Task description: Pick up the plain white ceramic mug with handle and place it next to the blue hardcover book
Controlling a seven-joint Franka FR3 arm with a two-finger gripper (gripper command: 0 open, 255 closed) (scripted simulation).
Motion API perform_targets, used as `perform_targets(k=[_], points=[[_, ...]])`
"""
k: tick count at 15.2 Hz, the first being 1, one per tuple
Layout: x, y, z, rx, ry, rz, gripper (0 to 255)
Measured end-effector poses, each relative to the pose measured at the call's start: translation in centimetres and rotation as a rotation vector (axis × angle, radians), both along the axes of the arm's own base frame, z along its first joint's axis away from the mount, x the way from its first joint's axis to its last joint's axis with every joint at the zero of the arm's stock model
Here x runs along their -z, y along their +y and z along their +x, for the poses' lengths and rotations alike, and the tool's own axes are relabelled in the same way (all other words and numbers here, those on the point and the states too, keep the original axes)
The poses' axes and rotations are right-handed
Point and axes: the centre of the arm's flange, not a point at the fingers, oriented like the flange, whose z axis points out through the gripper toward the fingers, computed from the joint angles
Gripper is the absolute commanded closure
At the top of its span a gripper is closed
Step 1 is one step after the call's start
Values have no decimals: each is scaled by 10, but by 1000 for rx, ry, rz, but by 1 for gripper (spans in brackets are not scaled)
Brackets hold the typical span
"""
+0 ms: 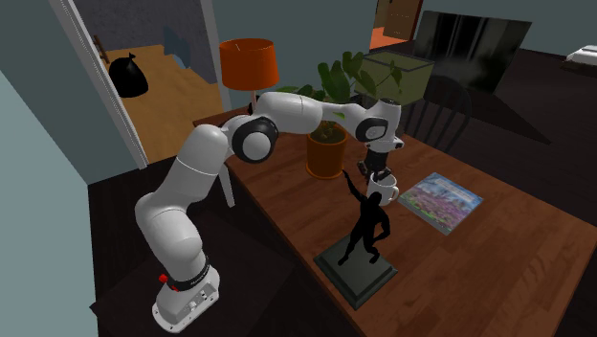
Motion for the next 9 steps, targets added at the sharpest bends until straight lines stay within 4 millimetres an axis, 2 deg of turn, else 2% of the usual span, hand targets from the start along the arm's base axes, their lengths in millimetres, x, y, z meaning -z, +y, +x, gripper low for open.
perform_targets(k=[6, 9], points=[[0, 0, 0, 0, 0, 0, 0], [-26, 1, 3, 0, -2, -1, 0]])
